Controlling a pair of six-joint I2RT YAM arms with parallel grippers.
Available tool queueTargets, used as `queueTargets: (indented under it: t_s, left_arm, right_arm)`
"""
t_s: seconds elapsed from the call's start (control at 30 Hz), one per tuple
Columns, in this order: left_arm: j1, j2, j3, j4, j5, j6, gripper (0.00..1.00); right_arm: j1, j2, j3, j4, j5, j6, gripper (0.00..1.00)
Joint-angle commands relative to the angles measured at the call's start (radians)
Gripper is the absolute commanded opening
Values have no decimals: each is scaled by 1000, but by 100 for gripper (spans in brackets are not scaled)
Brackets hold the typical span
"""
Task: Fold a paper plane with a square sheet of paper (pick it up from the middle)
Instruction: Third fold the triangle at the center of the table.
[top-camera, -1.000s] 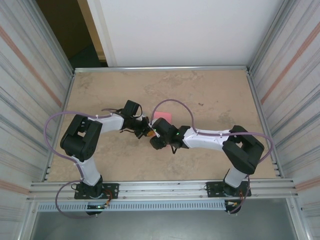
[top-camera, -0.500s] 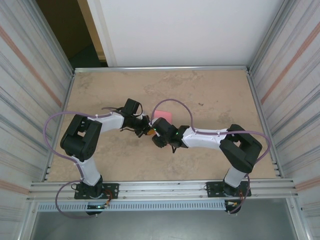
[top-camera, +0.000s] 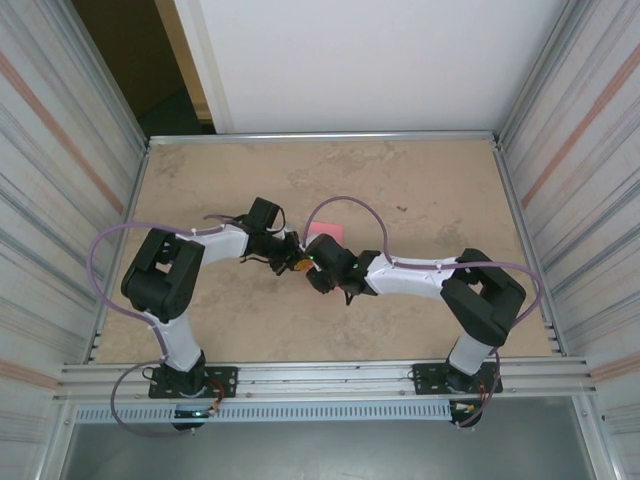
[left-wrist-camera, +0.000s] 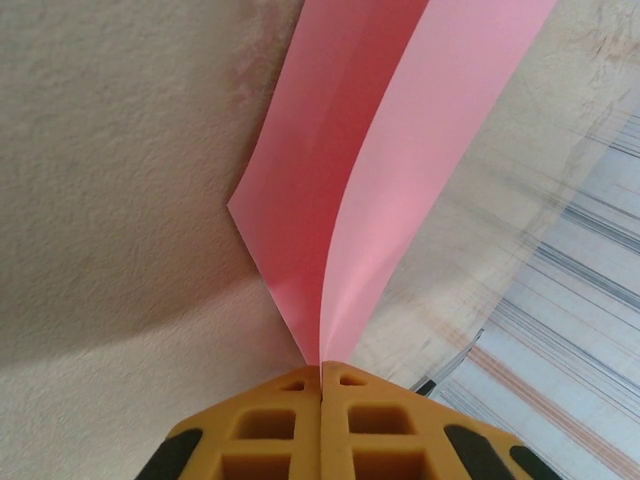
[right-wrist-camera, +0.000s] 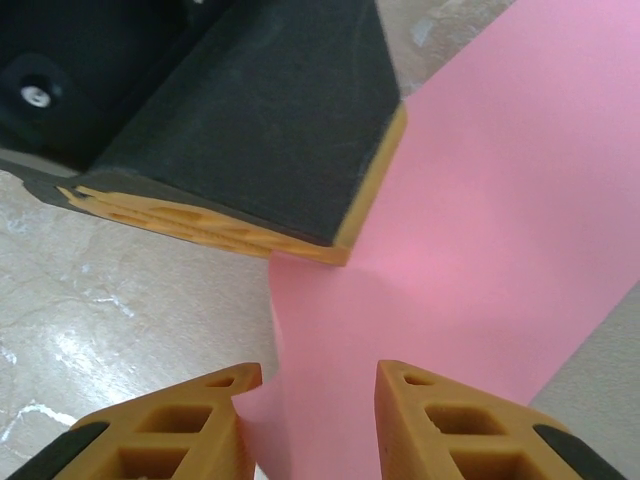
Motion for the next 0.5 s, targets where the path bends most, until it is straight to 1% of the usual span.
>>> queueTargets:
  t_s: [0.0, 0.3, 0.47]
  left_arm:
    - [4, 11, 26, -24, 23, 10, 5]
    - [3, 12, 29, -24, 24, 9, 5]
    - [4, 11, 26, -24, 22, 9, 5]
  right_arm:
    - [-14, -39, -28, -1, -10, -13, 35]
    - [-17, -38, -42, 0, -35, -33, 34]
    - [-17, -33, -28, 19, -59, -35, 32]
